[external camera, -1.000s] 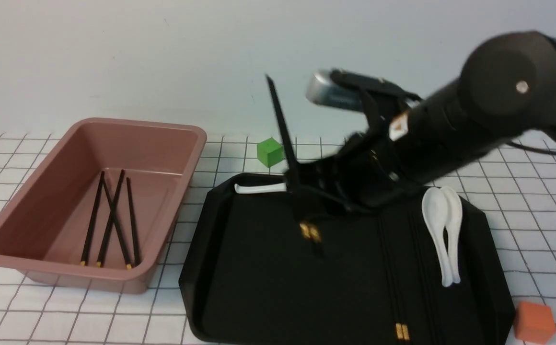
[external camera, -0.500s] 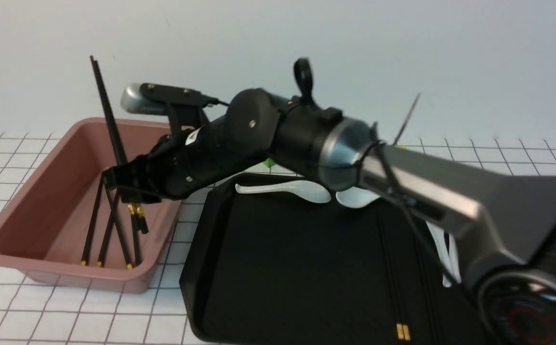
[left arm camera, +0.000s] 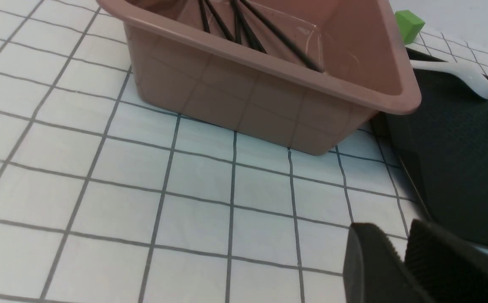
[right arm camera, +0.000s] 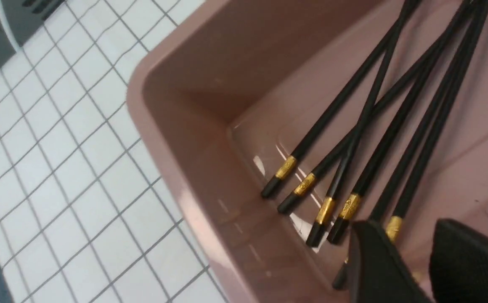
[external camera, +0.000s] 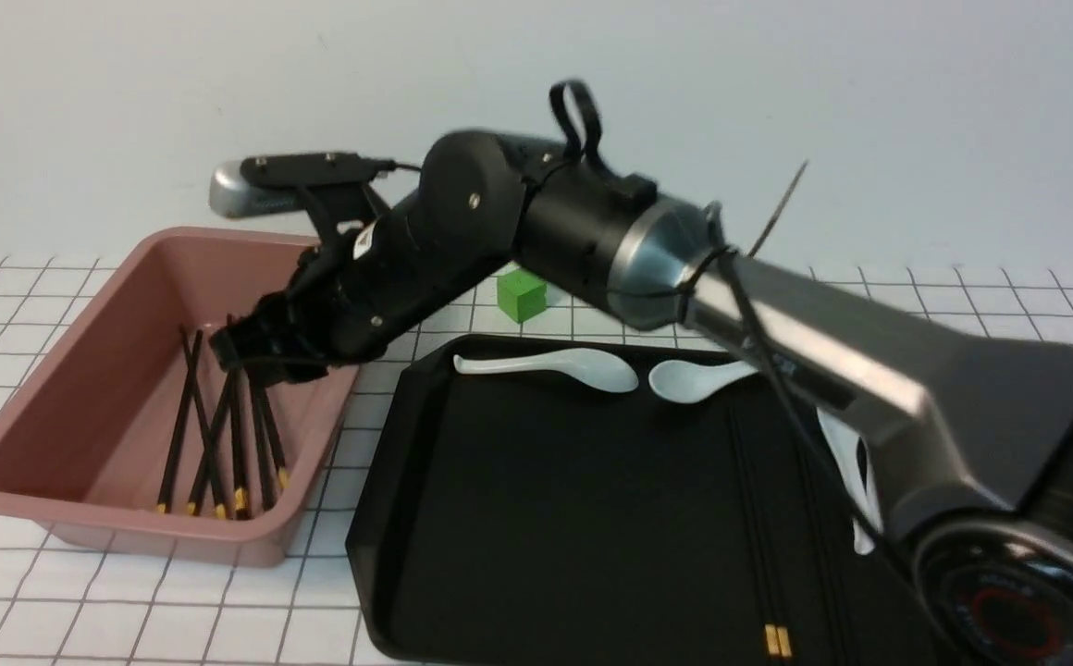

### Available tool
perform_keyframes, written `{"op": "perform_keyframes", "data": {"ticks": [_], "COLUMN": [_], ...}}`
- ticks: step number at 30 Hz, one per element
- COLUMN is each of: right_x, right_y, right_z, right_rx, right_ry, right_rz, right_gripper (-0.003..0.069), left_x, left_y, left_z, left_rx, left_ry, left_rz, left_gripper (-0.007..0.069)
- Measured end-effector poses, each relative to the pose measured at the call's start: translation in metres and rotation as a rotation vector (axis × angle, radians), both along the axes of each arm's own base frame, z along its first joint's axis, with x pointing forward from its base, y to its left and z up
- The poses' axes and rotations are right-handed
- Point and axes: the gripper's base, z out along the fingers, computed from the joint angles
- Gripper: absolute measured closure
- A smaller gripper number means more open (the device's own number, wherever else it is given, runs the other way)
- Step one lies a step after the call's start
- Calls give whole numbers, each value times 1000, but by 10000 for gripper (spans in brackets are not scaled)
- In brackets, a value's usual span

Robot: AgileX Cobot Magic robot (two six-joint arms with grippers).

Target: On white black tablecloth take chopsticks from black tray and put them in box.

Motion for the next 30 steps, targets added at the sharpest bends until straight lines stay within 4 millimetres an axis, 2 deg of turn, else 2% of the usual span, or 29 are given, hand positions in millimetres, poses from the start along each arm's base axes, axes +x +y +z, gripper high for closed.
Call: {"op": "perform_keyframes", "data": {"ticks": [1, 2, 3, 8, 12, 15, 16, 18, 19, 20, 21, 22, 23, 24, 25, 27, 30], "right_x": [1, -4, -14, -52, -90, -113, -132, -163, -186, -192, -214, -226, -251, -251, -271, -297, -318], "right_y": [-1, -9, -28, -95, -153, -180, -198, -225, -244, -248, -265, -274, -294, -294, -310, -330, -346], "right_z": [0, 18, 52, 137, 199, 223, 237, 249, 252, 249, 249, 240, 230, 230, 201, 172, 113], "right_rx": [-2, -11, -33, -153, -202, -203, -191, -174, -162, -168, -151, -161, -154, -154, -160, -75, 54], "right_ry": [-2, -21, -58, -167, -326, -393, -423, -454, -464, -453, -460, -442, -450, -450, -449, -530, -654], "right_rz": [-1, 7, 20, 16, -110, -173, -207, -239, -250, -252, -261, -261, -264, -264, -263, -286, -316], "right_gripper": [433, 433, 433, 455, 543, 594, 629, 664, 671, 672, 673, 673, 672, 672, 670, 667, 666], "left_x": [0, 0, 0, 0, 0, 0, 0, 0, 0, 0, 0, 0, 0, 0, 0, 0, 0], "left_y": [0, 0, 0, 0, 0, 0, 0, 0, 0, 0, 0, 0, 0, 0, 0, 0, 0], "left_z": [0, 0, 0, 0, 0, 0, 0, 0, 0, 0, 0, 0, 0, 0, 0, 0, 0], "left_rx": [0, 0, 0, 0, 0, 0, 0, 0, 0, 0, 0, 0, 0, 0, 0, 0, 0], "left_ry": [0, 0, 0, 0, 0, 0, 0, 0, 0, 0, 0, 0, 0, 0, 0, 0, 0], "left_rz": [0, 0, 0, 0, 0, 0, 0, 0, 0, 0, 0, 0, 0, 0, 0, 0, 0], "left_gripper": [476, 475, 473, 466, 459, 459, 459, 456, 454, 453, 450, 449, 448, 448, 448, 448, 448]}}
